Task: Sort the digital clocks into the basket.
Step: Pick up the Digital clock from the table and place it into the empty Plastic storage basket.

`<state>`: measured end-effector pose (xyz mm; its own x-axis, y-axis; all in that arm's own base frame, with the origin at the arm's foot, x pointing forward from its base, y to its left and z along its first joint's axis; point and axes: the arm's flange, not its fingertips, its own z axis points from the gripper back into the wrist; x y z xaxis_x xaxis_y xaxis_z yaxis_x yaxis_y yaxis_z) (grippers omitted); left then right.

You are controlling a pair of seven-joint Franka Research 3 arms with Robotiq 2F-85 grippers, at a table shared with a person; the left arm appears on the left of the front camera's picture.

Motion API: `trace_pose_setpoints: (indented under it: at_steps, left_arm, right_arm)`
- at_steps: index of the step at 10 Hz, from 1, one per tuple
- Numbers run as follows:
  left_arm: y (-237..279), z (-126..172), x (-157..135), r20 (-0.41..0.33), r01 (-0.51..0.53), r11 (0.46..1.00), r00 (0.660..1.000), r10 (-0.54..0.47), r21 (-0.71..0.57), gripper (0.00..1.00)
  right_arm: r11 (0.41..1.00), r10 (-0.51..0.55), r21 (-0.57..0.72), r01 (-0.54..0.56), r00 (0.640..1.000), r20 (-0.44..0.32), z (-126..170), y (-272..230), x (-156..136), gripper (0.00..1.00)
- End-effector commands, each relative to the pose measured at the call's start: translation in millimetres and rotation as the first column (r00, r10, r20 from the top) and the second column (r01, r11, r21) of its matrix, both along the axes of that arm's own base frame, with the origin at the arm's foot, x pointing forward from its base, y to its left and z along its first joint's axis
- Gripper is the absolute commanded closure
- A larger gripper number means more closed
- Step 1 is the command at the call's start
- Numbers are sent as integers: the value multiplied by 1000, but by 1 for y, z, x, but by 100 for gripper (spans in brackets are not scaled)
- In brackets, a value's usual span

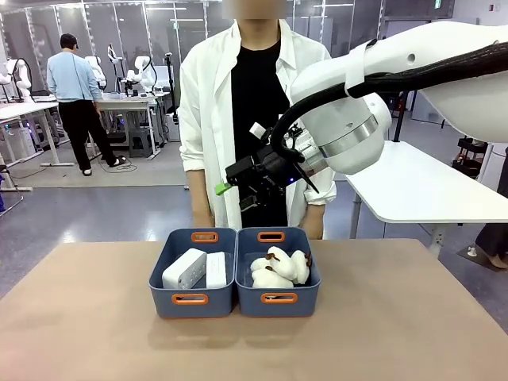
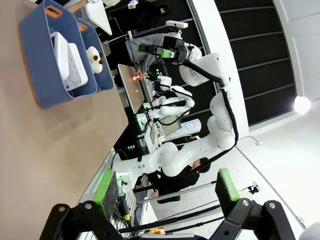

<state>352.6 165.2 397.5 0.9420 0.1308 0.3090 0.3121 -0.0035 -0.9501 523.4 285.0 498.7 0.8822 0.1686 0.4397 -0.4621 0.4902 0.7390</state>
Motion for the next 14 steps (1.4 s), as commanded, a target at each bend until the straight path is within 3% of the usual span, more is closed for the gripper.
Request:
trace_pose_setpoints:
  at_steps: [1, 4, 5, 7, 8, 9, 10, 11, 14]
  left_arm:
    - [1, 2, 3, 9, -4, 1000, 1000, 4, 0, 0]
    - [1, 2, 3, 9, -4, 1000, 1000, 4, 0, 0]
    - [1, 2, 3, 9, -4, 1000, 1000, 4, 0, 0]
    - [1, 2, 3, 9, -4, 1000, 1000, 4, 0, 0]
    - [1, 2, 3, 9, -4, 1000, 1000, 4, 0, 0]
    - [1, 2, 3, 9, -4, 1000, 1000, 4, 0, 0]
    - [1, 2, 3, 9, -4, 1000, 1000, 4, 0, 0]
    - [1, 2, 3, 9, -4, 1000, 1000, 4, 0, 0]
    - [1, 2, 3, 9, -4, 1000, 1000, 4, 0, 0]
  right_arm:
    - [977, -81, 184, 111, 984, -161, -1, -36, -18, 0]
    - [924, -65, 326, 198, 924, -377, -12, -122, -49, 0]
    - [907, -119, 324, 270, 901, -418, -16, -149, -58, 0]
    - [872, -127, 379, 311, 890, -439, -31, -201, -80, 0]
    - [864, -11, 441, 243, 885, -466, -45, -233, -99, 0]
    - [852, -18, 448, 269, 871, -490, -53, -266, -117, 0]
    - [845, -26, 455, 282, 871, -491, -56, -296, -133, 0]
    - [856, -18, 456, 243, 896, -443, -57, -323, -145, 0]
    - [885, 32, 432, 174, 903, -428, -58, -389, -175, 0]
